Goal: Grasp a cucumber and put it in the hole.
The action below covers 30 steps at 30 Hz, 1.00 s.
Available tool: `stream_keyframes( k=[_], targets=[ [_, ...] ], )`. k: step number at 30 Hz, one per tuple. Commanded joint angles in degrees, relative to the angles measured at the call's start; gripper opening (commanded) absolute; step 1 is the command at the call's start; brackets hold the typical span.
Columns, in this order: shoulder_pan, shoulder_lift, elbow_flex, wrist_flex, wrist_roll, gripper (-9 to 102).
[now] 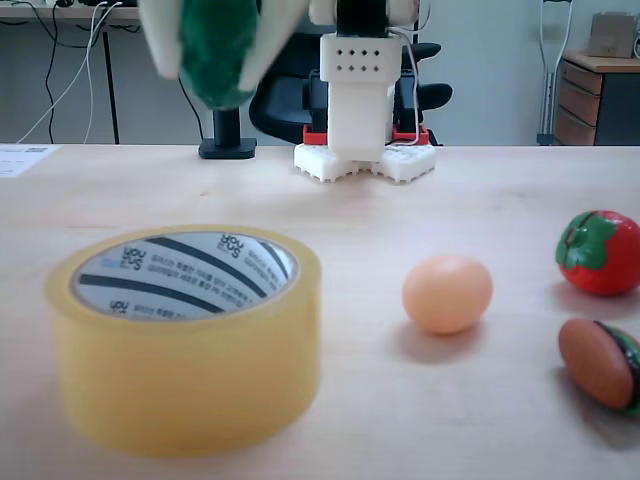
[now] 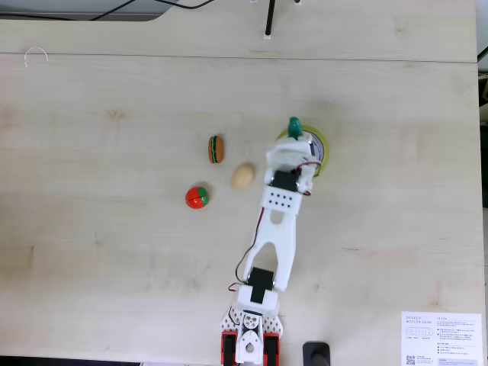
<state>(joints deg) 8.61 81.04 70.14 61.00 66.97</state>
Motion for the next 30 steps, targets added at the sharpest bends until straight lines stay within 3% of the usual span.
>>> stream_keyframes(
  k=[1, 8, 18, 20, 23, 30],
  targets=[
    [-0.1, -0.1, -5.4, -0.6, 1.2, 0],
    [-0.1, -4.2, -6.3, -4.9, 3.5, 0],
    [0.3, -8.2, -12.0, -4.9, 4.2, 1],
    [0.3, -8.3, -12.0, -4.8, 4.7, 8],
    [0.3, -8.5, -11.8, -3.6, 6.6, 31],
    [0.1, -7.0, -11.8, -3.4, 7.8, 45]
  ],
)
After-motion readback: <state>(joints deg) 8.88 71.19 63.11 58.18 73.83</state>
